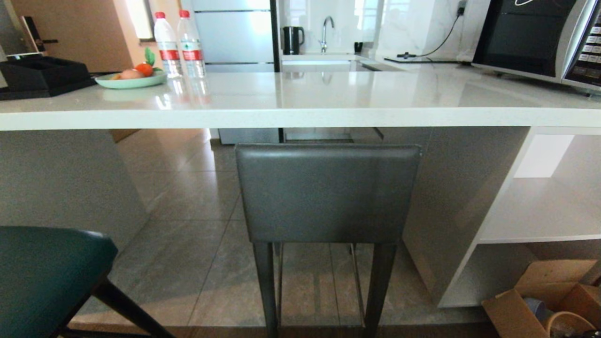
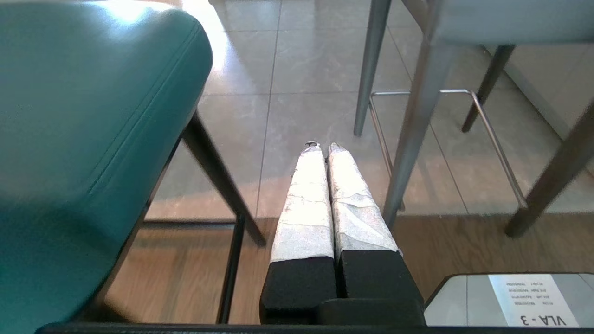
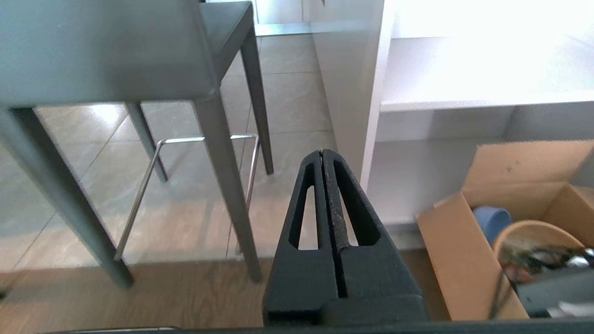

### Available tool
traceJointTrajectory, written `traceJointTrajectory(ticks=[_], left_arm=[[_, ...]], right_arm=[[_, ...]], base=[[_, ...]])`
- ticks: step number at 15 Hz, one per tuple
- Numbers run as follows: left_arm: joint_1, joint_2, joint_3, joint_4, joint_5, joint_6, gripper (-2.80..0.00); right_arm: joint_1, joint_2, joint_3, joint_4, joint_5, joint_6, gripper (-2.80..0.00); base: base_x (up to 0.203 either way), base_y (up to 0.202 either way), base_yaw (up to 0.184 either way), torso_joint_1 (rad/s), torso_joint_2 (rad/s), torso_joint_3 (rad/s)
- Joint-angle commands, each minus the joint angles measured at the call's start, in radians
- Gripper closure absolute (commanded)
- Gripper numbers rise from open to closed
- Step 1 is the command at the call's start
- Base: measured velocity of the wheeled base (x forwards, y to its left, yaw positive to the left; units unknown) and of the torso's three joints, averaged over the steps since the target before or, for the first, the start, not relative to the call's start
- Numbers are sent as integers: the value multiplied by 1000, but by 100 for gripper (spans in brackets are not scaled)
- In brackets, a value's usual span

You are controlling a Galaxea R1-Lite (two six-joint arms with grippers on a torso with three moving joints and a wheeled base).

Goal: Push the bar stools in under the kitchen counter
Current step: Pull the gray chair out from under the dining table

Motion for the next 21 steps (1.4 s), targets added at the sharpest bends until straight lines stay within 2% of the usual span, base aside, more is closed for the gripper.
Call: traceJointTrajectory(ticks=[1, 8, 17, 21], left_arm=[[0, 0, 0, 1, -1, 1, 0], [0, 0, 0, 1, 0, 1, 0], [-1, 0, 0, 1, 0, -2, 0], [0, 0, 0, 1, 24, -21, 0]], right_arm=[[0, 0, 2, 0, 0, 0, 0], [0, 0, 2, 0, 0, 0, 0], [0, 0, 2, 0, 0, -1, 0], [0, 0, 2, 0, 0, -2, 0]], base=[[195, 0, 2, 6, -1, 4], [186, 0, 2, 3, 0, 3], [7, 0, 0, 2, 0, 0], [0, 0, 0, 0, 0, 0]])
